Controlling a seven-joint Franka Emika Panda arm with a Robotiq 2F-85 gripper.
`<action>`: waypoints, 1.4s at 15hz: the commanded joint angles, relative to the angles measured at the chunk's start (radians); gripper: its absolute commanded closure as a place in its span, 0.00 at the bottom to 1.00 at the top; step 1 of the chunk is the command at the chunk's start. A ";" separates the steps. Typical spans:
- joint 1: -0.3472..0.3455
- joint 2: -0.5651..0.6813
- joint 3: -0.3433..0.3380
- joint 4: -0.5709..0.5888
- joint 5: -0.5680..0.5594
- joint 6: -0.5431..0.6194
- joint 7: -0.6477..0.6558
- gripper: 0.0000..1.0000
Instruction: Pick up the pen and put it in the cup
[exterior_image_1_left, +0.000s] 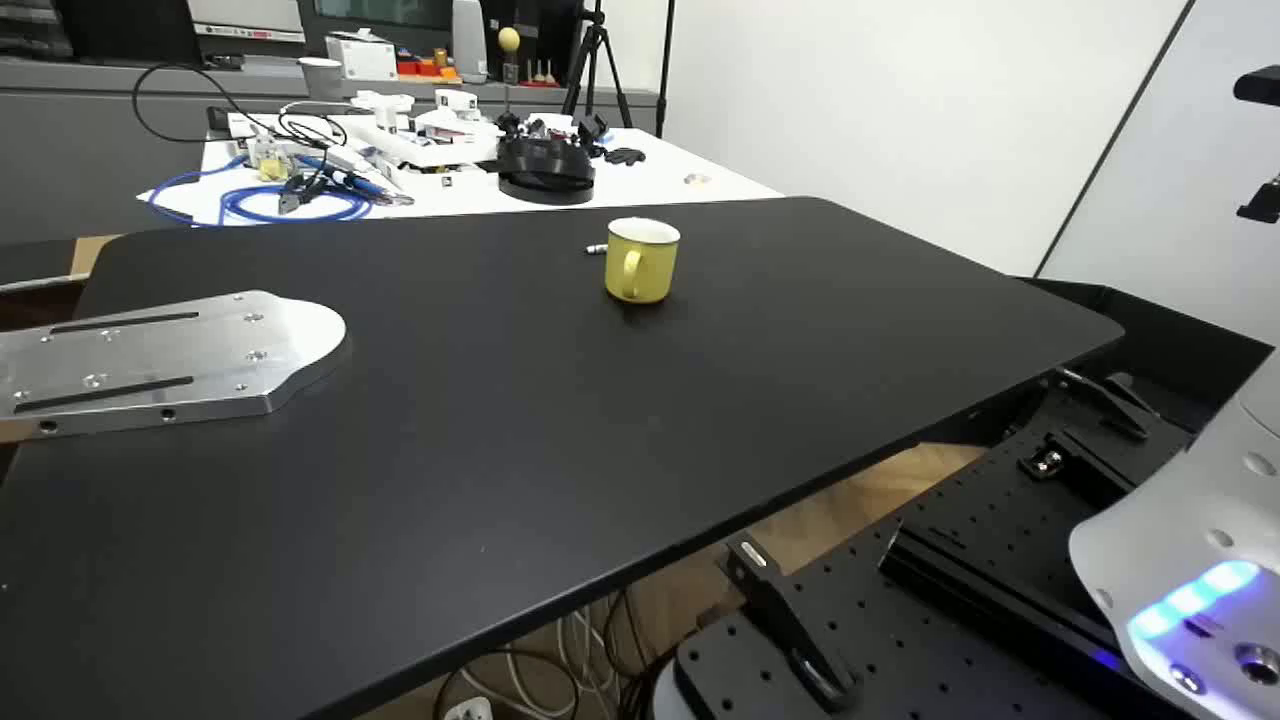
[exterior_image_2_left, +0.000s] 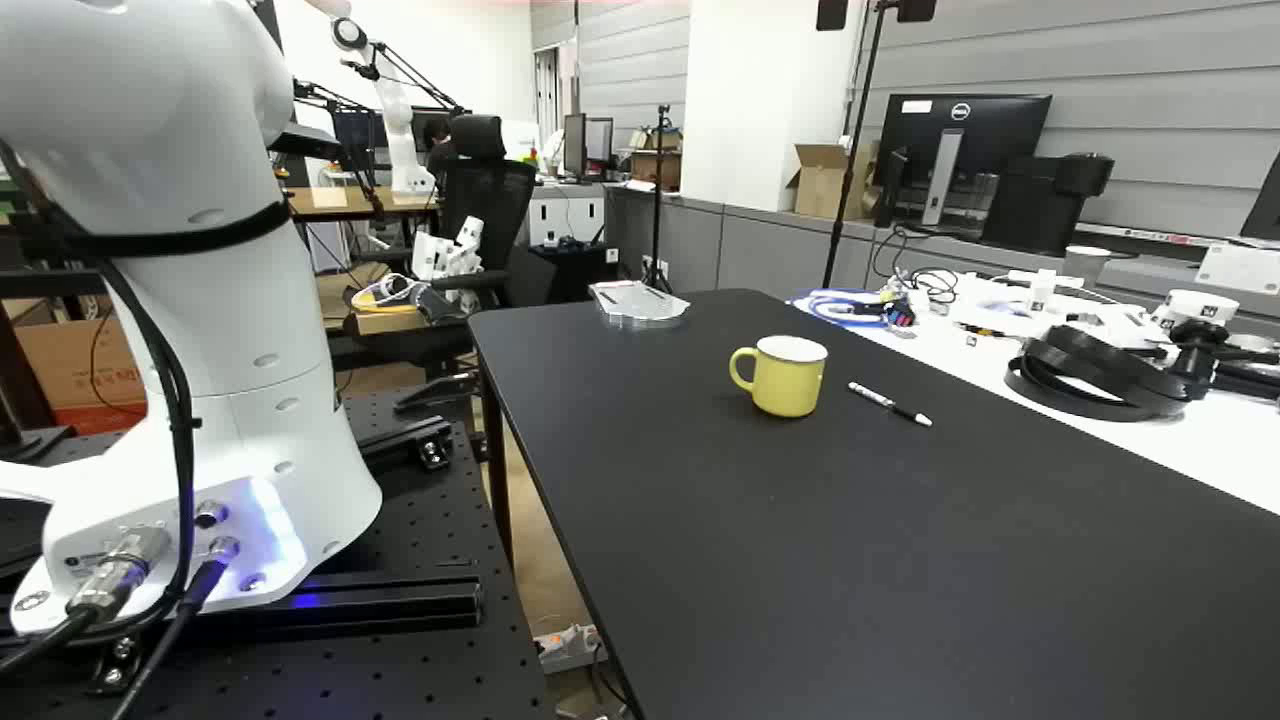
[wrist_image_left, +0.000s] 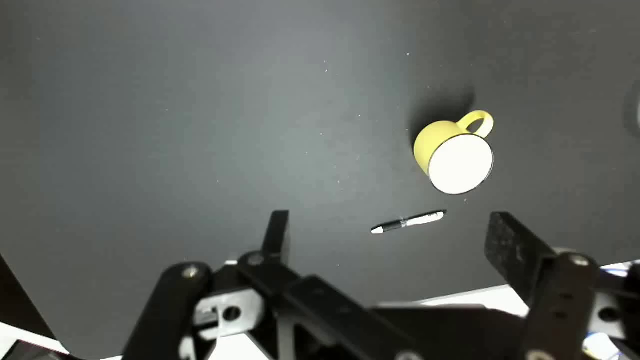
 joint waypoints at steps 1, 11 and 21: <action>-0.014 0.002 0.012 0.002 0.006 -0.002 -0.005 0.00; -0.014 0.002 0.011 0.002 0.006 -0.001 -0.005 0.00; -0.029 0.036 0.018 0.031 0.000 0.010 0.049 0.00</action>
